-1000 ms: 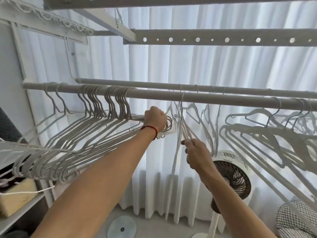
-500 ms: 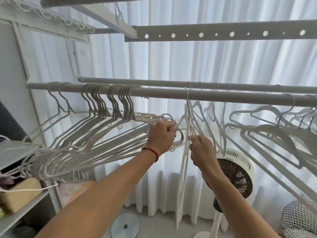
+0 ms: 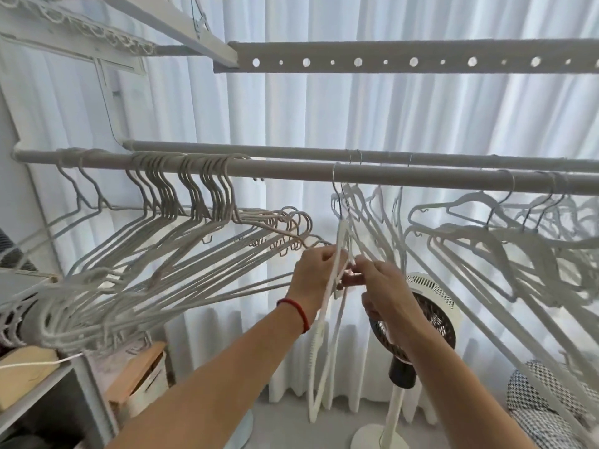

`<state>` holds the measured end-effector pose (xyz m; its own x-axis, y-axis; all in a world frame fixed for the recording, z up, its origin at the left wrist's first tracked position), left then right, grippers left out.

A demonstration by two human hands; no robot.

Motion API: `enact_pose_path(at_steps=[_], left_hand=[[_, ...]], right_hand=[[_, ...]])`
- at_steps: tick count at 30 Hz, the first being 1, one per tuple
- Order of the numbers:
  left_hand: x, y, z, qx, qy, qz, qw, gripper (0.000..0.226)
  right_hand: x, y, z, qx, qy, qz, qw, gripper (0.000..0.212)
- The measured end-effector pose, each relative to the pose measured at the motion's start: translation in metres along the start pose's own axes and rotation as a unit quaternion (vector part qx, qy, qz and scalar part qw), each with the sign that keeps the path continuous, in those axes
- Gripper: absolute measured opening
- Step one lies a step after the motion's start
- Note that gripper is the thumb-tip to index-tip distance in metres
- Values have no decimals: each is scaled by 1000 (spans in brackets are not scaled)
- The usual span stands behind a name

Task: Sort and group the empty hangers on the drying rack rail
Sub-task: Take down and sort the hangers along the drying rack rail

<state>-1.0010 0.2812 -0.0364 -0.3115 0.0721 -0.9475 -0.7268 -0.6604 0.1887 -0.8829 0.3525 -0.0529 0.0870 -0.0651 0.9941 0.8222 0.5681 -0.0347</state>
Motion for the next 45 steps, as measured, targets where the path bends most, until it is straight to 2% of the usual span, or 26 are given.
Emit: enact_pose_path(at_steps=[4,9,12,15,17,20,24,27,31,34,36,38,39,41,43,45], left_hand=[[27,8,-15,-36,50,-36,997,32],[60,19,-44,-44,49,-48,997,27],[74,25,-64,-46,53,-48,996,22],[79,30,-86,-33,73,-146,986,18],[83,37,-98,-38,69,-154,985,24],[98,46,-116,-50,29,-51,997,31],[144,45,-141,-36,70,-6,997,23],[169,34,-170,-33,104,10,994,20],[179,-7,-222,-9,184,-92,979,14],[186,-30,-248,-16,249,-149,957,16],[188,-37,-270,-44,286,-123,949,16],[192,-31,-295,-87,313,-77,943,20],[196,-20,-306,-110,315,-17,942,22],[197,10,-323,-137,284,190,930,23],[191,38,-339,-146,250,363,886,25],[185,58,-357,-149,240,415,865,29]], right_hand=[[0,6,-5,-35,27,-54,998,27],[-7,9,-16,-49,37,-64,996,29],[-17,8,-29,-48,47,-116,991,31],[-34,4,-43,-40,41,-150,987,31],[-49,3,-53,-40,26,-158,986,32],[-73,6,-72,-49,-3,-170,984,32],[-109,15,-103,-58,-56,-182,980,34],[-147,26,-127,-50,-156,-106,981,33],[-183,25,-170,0,-227,-56,972,29],[-196,14,-197,31,-210,-116,970,37],[-197,27,-216,45,-182,-173,967,38],[-197,51,-231,89,-131,-299,941,29],[-195,66,-237,115,-101,-385,910,25],[-191,101,-245,131,-55,-509,849,21],[-189,131,-246,149,-34,-551,821,20],[-189,144,-246,209,-10,-563,799,22]])
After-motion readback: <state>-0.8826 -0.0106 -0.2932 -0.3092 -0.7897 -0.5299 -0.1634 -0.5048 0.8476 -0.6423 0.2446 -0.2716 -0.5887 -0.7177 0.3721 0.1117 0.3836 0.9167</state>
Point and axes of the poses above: each hand's wrist, its own z-axis towards the middle knuckle, its own y-axis out of the back of the hand, x = y × z, the point moved 8 cm from there along z, towards the middle knuckle, and after that the axes turned 7 degrees about z, right-handed, at the moved point
